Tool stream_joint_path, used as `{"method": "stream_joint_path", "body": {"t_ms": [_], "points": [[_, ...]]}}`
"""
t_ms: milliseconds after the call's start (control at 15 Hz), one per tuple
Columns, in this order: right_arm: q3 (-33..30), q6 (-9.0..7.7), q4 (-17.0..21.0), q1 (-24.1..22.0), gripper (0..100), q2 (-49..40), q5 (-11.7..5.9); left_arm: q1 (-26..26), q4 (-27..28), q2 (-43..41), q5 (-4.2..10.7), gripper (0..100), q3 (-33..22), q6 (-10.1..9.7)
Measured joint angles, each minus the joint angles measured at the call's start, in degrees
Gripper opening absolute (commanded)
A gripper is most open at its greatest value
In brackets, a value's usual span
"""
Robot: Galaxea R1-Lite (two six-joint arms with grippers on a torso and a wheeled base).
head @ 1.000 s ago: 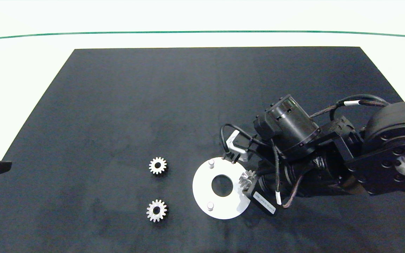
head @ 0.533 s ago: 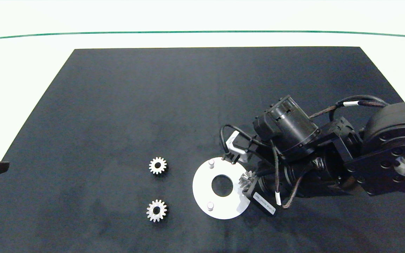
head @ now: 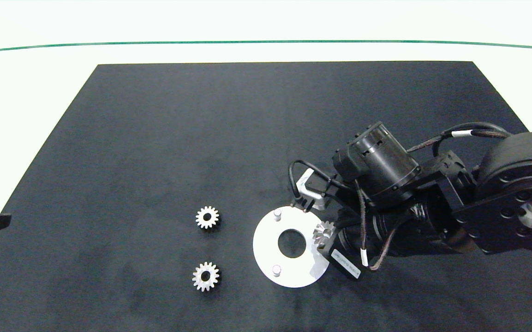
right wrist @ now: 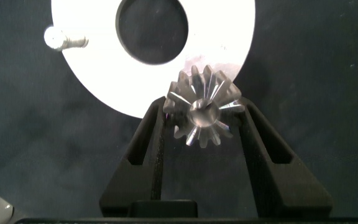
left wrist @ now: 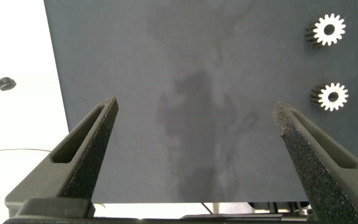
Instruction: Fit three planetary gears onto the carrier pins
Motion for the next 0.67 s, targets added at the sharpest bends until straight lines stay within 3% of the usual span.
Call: {"method": "stream_joint_path", "body": {"t_ms": [667], "points": [[0.2, 0.0, -0.1, 0.0, 31, 0.5, 0.04, 0.0, 0.0, -0.2, -0.01, 100, 0.7, 0.74]]}}
